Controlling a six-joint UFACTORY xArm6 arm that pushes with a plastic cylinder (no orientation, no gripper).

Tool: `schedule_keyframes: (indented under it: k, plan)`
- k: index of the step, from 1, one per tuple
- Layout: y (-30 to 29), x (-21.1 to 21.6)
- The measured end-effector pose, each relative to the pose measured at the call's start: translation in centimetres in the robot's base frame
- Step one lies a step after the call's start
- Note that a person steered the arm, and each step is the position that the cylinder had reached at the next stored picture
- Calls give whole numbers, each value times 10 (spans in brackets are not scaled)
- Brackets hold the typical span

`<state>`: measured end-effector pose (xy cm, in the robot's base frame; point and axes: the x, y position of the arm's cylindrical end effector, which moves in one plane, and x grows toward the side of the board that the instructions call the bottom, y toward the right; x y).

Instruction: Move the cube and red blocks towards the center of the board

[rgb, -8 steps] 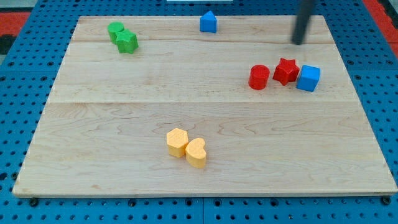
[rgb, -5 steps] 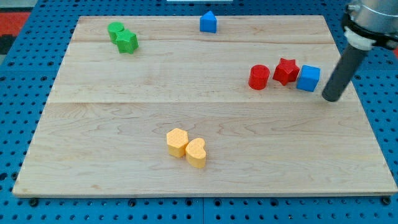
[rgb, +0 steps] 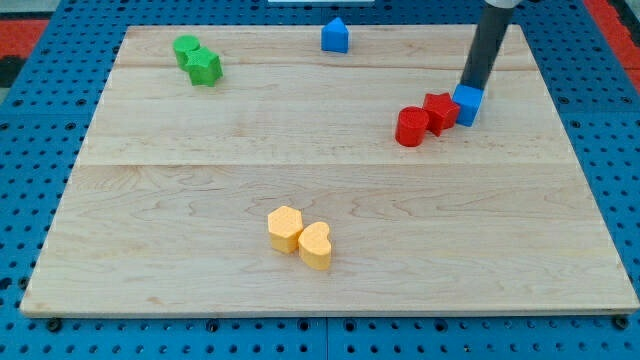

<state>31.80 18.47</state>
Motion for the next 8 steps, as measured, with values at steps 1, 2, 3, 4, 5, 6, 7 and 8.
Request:
schedule_keyframes:
  k: [1, 2, 3, 4, 5, 6, 7, 8]
  plan:
    - [-12, -6]
    - [-16, -6]
    - [-14, -6]
    - [87, 2]
    - [59, 51]
    - [-32, 54]
    - [-99, 18]
    - [-64, 71]
